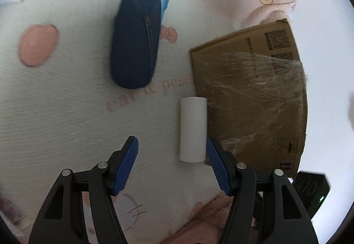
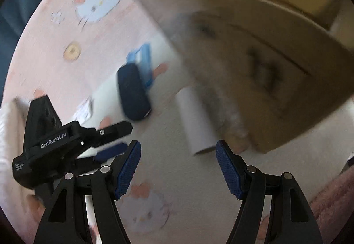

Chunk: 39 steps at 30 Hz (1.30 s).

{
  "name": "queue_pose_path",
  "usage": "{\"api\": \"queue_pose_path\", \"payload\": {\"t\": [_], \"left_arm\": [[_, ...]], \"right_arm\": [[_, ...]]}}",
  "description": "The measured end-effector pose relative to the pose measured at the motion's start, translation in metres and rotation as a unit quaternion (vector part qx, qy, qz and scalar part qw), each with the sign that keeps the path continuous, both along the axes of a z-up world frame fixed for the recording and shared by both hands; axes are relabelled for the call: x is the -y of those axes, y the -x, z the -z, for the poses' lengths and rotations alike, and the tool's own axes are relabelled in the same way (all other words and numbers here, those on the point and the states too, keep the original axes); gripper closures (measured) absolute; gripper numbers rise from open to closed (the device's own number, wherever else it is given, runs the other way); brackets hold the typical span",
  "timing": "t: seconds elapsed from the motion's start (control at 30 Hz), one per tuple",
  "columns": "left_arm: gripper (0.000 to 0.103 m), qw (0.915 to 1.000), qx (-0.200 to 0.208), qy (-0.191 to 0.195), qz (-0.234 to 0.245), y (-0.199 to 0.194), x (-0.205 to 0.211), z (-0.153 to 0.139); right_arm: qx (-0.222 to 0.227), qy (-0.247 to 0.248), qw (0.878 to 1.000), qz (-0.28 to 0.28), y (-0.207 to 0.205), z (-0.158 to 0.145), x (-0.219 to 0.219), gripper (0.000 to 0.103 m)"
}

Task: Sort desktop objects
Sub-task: 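Withdraw the left gripper and move it over the white paper roll, then close the left gripper around the white paper roll, then lift the white roll and carry it over the cardboard box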

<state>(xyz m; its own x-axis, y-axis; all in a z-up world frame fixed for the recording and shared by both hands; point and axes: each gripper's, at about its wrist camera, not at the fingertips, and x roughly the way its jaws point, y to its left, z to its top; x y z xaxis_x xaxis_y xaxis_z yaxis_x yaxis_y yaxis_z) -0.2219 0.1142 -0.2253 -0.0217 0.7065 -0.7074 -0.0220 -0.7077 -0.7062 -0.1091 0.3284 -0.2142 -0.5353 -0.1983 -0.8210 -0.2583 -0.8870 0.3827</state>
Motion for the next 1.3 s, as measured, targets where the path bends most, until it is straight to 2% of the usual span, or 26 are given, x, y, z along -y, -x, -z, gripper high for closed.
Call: {"api": "queue_pose_path", "payload": {"t": [0.1,0.17,0.2,0.27,0.3,0.47,0.63,0.77,1.0,1.07,1.3], "left_arm": [[0.037,0.9993,0.02,-0.032,-0.001,0.004,-0.009,0.012],[0.044,0.9985,0.029,-0.045,0.006,0.006,-0.016,0.018],[0.046,0.9981,0.034,-0.049,0.014,0.008,-0.02,0.021],[0.049,0.9975,0.035,-0.056,0.026,0.011,-0.026,0.024],[0.049,0.9972,0.032,-0.06,0.03,0.012,-0.029,0.025],[0.049,0.9962,0.022,-0.063,0.055,0.026,-0.045,0.028],[0.049,0.9954,0.027,-0.042,0.082,0.036,-0.067,0.04],[0.049,0.994,0.042,-0.04,0.093,0.041,-0.079,0.05],[0.05,0.9938,0.049,-0.058,0.081,0.042,-0.08,0.058],[0.06,0.9933,0.049,-0.068,0.079,0.041,-0.081,0.059],[0.06,0.9952,0.027,-0.052,0.079,0.033,-0.076,0.049]], "right_arm": [[-0.016,-0.041,0.999,0.019,0.001,0.007,0.002,0.035],[-0.029,-0.064,0.997,0.028,0.004,0.008,0.004,0.035],[-0.032,-0.083,0.996,0.027,0.007,0.008,0.007,0.037],[-0.035,-0.149,0.988,0.005,0.012,0.009,0.02,0.055],[-0.026,-0.178,0.984,0.004,0.014,0.012,0.025,0.057],[-0.016,-0.223,0.975,-0.016,0.018,0.02,0.039,0.057],[-0.022,-0.213,0.976,-0.045,0.024,0.024,0.052,0.057],[-0.002,-0.21,0.976,-0.055,0.03,0.038,0.054,0.057],[0.027,-0.196,0.979,-0.04,0.049,0.061,0.044,0.057],[0.035,-0.186,0.981,-0.042,0.054,0.068,0.042,0.06],[0.029,-0.166,0.984,-0.062,0.058,0.073,0.048,0.062]]}}
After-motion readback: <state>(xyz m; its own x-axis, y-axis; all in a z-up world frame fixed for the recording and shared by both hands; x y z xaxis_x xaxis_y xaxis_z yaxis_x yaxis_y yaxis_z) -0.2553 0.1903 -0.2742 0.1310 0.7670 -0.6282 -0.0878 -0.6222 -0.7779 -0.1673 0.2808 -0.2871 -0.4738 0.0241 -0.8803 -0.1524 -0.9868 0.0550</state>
